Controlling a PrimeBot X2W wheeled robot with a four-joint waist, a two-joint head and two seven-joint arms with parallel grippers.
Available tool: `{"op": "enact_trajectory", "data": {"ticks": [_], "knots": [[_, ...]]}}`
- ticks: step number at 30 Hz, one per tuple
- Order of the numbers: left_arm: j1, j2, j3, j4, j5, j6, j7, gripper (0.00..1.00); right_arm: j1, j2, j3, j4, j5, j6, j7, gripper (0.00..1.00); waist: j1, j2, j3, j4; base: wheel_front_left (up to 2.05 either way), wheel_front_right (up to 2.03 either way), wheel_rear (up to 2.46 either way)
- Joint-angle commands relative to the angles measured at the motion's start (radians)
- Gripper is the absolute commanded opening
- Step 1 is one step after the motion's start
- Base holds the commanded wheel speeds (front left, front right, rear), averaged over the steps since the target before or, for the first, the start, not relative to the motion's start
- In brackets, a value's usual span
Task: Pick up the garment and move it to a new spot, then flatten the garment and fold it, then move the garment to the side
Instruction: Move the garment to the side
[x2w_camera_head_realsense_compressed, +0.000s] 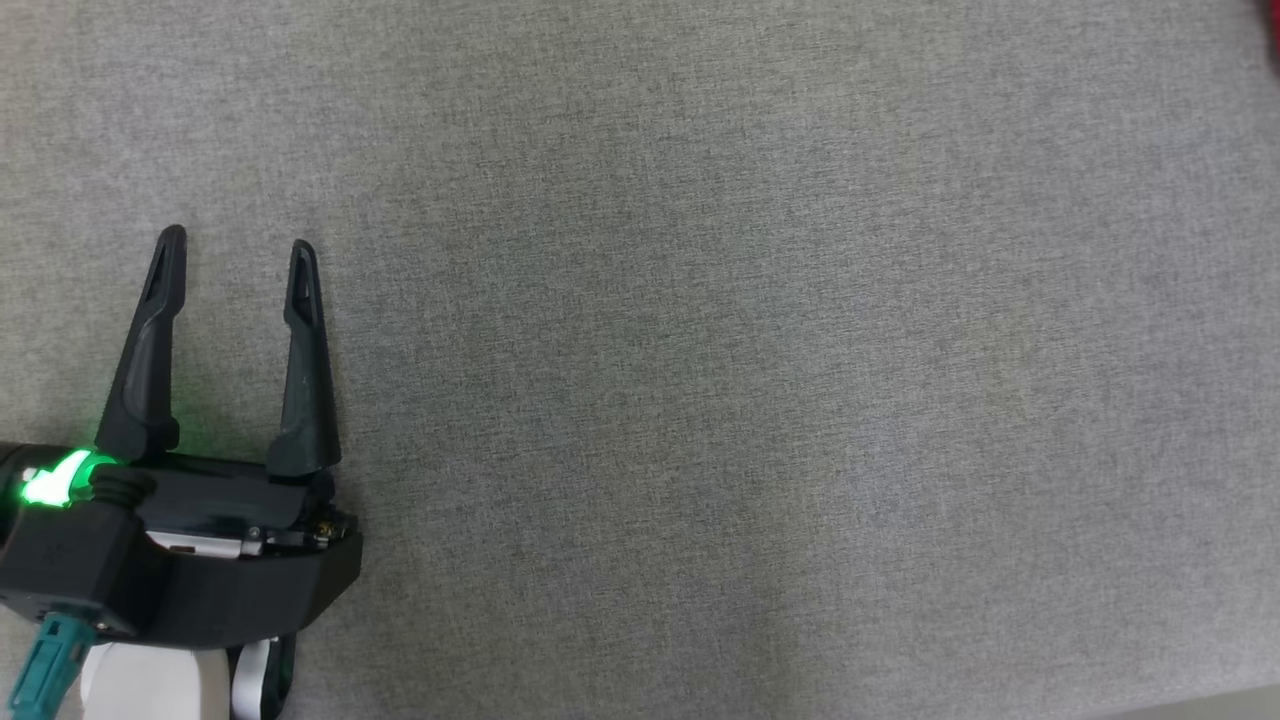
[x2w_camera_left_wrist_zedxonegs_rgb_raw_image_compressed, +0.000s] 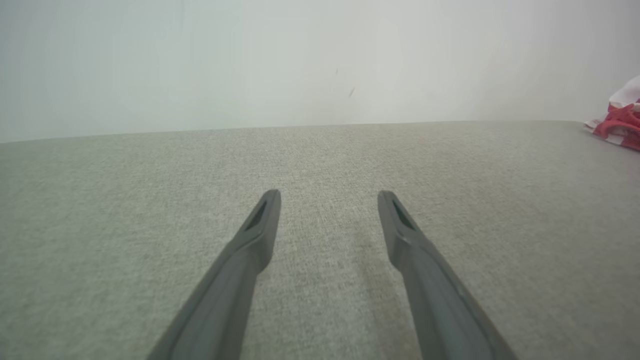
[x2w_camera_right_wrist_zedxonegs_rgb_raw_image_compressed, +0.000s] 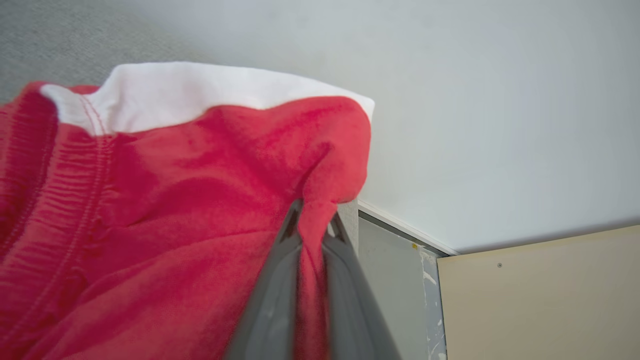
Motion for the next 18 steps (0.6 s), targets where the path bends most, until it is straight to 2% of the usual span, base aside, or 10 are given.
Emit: {"op": "enact_trajectory", "data": {"ticks": [1, 3, 4, 5, 10, 15, 18], "knots": [[-0.005, -0.002, -0.005, 0.019, 0.006, -0.001, 0.001, 1.00, -0.010, -0.001, 0.002, 0.004, -0.003, -0.003, 0.002, 0.00, 0.0001, 0.0000, 0.000, 0.002, 0.00, 0.00, 0.00], [0.001, -0.003, -0.002, 0.018, 0.004, 0.002, 0.001, 1.00, -0.028, 0.006, 0.006, 0.025, -0.006, -0.003, 0.005, 0.00, 0.0001, 0.0000, 0.000, 0.004, 0.00, 0.00, 0.00], [0.004, -0.004, -0.001, 0.019, 0.004, 0.003, 0.001, 1.00, -0.035, 0.009, 0.008, 0.035, -0.010, -0.003, 0.001, 0.60, 0.0001, 0.0000, -0.001, 0.005, 0.00, 0.00, 0.00], [0.005, -0.005, 0.000, 0.021, 0.003, 0.004, 0.001, 1.00, -0.041, 0.011, 0.010, 0.045, -0.013, -0.003, -0.004, 1.00, 0.0001, 0.0000, -0.001, 0.005, 0.00, 0.00, 0.00], [0.008, -0.008, 0.001, 0.034, -0.003, 0.005, 0.001, 1.00, -0.054, 0.024, 0.020, 0.084, -0.035, -0.003, -0.046, 1.00, 0.0001, 0.0000, -0.020, 0.008, 0.00, 0.00, 0.00], [0.029, -0.014, 0.008, 0.051, -0.015, 0.008, 0.001, 1.00, -0.032, 0.092, -0.038, 0.130, 0.036, -0.003, -0.118, 1.00, 0.0001, 0.0000, -0.083, 0.011, 0.00, 0.00, 0.00], [0.045, -0.018, 0.018, 0.061, -0.026, 0.011, 0.000, 1.00, -0.012, 0.121, -0.040, 0.124, 0.024, -0.003, -0.171, 1.00, 0.0001, 0.0000, -0.144, 0.015, 0.00, 0.00, 0.00]]}}
